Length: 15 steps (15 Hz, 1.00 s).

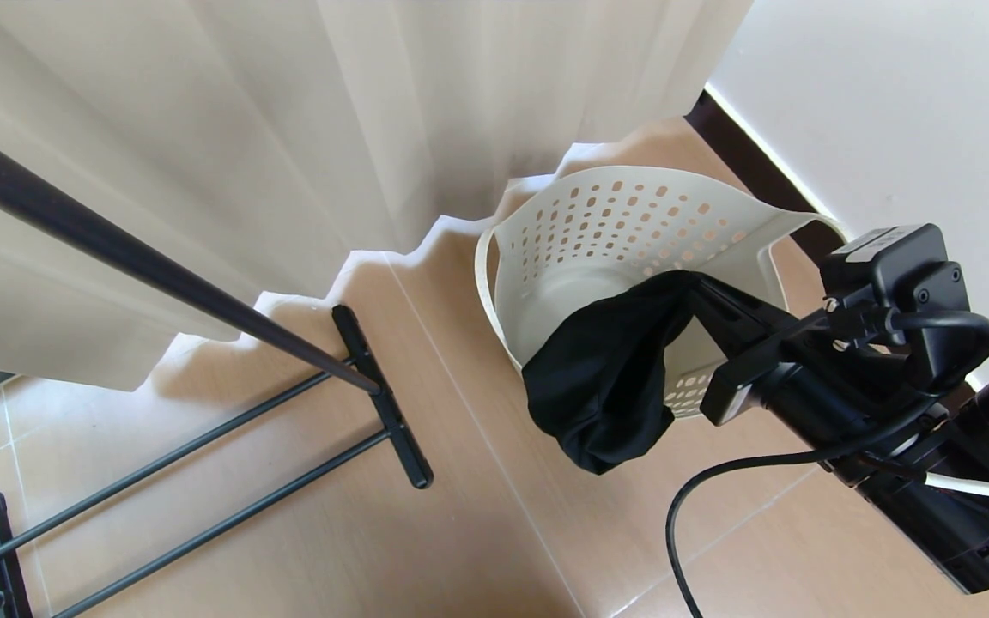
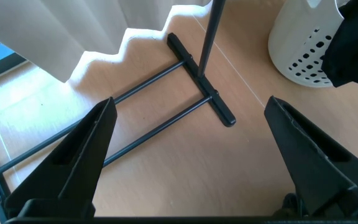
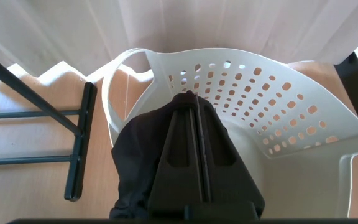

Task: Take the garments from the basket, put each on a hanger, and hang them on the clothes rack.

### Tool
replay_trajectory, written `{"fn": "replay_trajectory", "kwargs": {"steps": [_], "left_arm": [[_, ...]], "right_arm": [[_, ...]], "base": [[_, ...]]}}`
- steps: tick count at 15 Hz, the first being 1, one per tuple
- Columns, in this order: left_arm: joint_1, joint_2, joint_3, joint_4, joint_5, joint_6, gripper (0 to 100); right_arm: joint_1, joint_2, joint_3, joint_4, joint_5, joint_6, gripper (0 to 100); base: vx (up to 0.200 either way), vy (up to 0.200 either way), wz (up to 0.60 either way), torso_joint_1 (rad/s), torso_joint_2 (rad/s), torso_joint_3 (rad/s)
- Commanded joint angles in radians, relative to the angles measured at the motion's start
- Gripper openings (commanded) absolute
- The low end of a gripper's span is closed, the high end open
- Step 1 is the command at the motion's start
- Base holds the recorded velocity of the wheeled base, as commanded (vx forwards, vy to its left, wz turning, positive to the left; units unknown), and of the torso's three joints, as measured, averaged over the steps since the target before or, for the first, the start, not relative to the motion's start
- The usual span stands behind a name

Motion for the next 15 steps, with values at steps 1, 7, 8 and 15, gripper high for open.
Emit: {"fn": "replay_trajectory", "kwargs": {"steps": [1, 7, 8, 15], "left_arm": [[0.000, 0.001, 0.000, 0.000, 0.000, 0.000, 100], [0.000, 0.001, 0.000, 0.000, 0.002, -0.002, 100], [0.000, 0.001, 0.000, 0.000, 0.002, -0.002, 100], [0.000, 0.001, 0.000, 0.000, 0.002, -0.002, 100]], "right_arm": [[0.000, 0.003, 0.000, -0.001, -0.001, -0.001, 0], [-0.022, 0.006, -0.007, -0.001, 0.001, 0.001, 0], [-0.022, 0.006, -0.006, -0.001, 0.001, 0.001, 0], [-0.023, 0.004, -0.007, -0.001, 0.001, 0.001, 0]], "base": [[0.000, 0.000, 0.00, 0.000, 0.00, 0.000], [0.000, 0.000, 0.00, 0.002, 0.00, 0.103], [0.000, 0.000, 0.00, 0.007, 0.00, 0.188], [0.000, 0.000, 0.00, -0.001, 0.00, 0.200]]}}
